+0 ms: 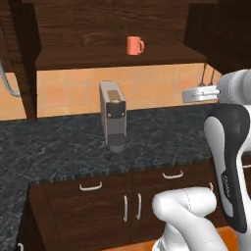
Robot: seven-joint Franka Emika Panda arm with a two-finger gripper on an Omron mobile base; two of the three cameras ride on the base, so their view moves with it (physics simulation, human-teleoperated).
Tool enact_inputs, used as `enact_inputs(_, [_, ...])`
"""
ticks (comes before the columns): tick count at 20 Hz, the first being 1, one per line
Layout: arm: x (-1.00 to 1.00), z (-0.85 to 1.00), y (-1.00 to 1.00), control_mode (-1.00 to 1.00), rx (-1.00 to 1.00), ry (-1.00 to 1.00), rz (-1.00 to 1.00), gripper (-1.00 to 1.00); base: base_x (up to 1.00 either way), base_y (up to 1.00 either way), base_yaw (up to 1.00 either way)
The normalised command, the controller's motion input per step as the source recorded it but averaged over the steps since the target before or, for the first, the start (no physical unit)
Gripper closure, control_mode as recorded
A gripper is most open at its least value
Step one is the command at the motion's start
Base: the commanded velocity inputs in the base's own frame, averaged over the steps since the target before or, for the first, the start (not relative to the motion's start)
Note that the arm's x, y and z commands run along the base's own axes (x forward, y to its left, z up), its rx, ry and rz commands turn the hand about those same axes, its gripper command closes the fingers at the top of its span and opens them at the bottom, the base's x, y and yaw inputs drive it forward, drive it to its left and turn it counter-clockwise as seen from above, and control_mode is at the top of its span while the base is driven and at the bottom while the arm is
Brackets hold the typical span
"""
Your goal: Gather all objects into one cabinet and sort the glasses and bowls to opposite sides.
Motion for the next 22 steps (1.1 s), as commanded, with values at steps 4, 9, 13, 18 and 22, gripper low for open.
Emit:
enact_inputs(4, [0.0, 0.0, 0.0, 1.0, 0.0, 0.0, 0.0, -1.0, 0.56, -0.01, 0.16])
enact_inputs(9, [0.0, 0.0, 0.0, 1.0, 0.0, 0.0, 0.0, -1.0, 0.44, 0.0, 0.12])
enact_inputs(13, [0.0, 0.0, 0.0, 1.0, 0.0, 0.0, 0.0, -1.0, 0.24, 0.0, 0.04])
enact_inputs(18, [0.0, 0.0, 0.0, 1.0, 0.0, 0.0, 0.0, -1.0, 0.32, -0.06, 0.0])
enact_inputs(22, [0.0, 0.0, 0.0, 1.0, 0.0, 0.0, 0.0, -1.0, 0.33, -0.05, 0.0])
